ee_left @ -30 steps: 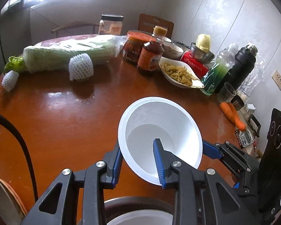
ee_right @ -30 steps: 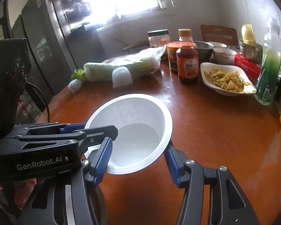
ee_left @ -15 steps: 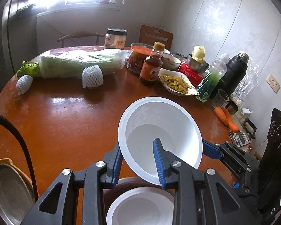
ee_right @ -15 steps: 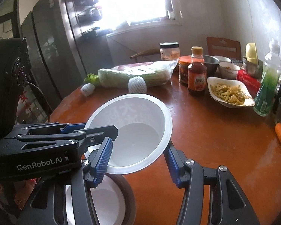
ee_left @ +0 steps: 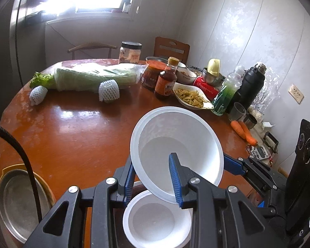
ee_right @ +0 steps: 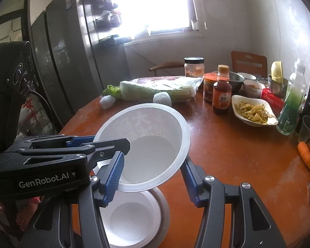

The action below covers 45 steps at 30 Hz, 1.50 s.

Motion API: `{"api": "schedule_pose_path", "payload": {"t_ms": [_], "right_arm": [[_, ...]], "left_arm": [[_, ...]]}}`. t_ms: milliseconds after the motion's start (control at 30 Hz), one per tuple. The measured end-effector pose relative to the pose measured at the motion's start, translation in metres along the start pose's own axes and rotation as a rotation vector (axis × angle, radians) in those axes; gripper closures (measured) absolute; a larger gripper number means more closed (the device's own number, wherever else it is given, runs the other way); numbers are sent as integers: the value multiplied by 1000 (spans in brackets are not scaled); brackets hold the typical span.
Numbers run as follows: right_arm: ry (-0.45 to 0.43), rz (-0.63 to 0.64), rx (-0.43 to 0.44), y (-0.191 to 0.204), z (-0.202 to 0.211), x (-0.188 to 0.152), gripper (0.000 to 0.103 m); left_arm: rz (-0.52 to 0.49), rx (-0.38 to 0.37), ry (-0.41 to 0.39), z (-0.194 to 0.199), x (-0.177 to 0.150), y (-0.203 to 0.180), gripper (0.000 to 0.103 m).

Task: Organize plates and bowls
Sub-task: 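Lift the red-printed bowl with the left gripper over the steel bowl, then lower the red-printed bowl into the white bowl and open the left gripper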

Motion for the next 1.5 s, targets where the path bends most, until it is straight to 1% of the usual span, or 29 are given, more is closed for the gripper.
{"api": "schedule_pose_path", "payload": {"t_ms": [400,767,1033,1500], "right_arm": [[-47,39,-2,26,33,0,46],[-58,48,3,34,55,-12,46],[-49,53,16,38,62,-26,46],[12,50,30,37,51,-54,46]], "left_arm": [[-10,10,-53,41,-10,-6,71],[-25,12,-62,59,-27,-16,71],[-37,22,-43,60,-43,-21,71],[-26,27,25,39,-65,-19,71]]}}
Point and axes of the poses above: each gripper's, at about its wrist camera, not at the fingertips, and z roughly against the way its jaws point, y to its left, x to its top, the point moved 6 cm from there along -z, roughly the way its jaws point, and after that the axes turned 11 degrees about y, right-handed, at the moved point
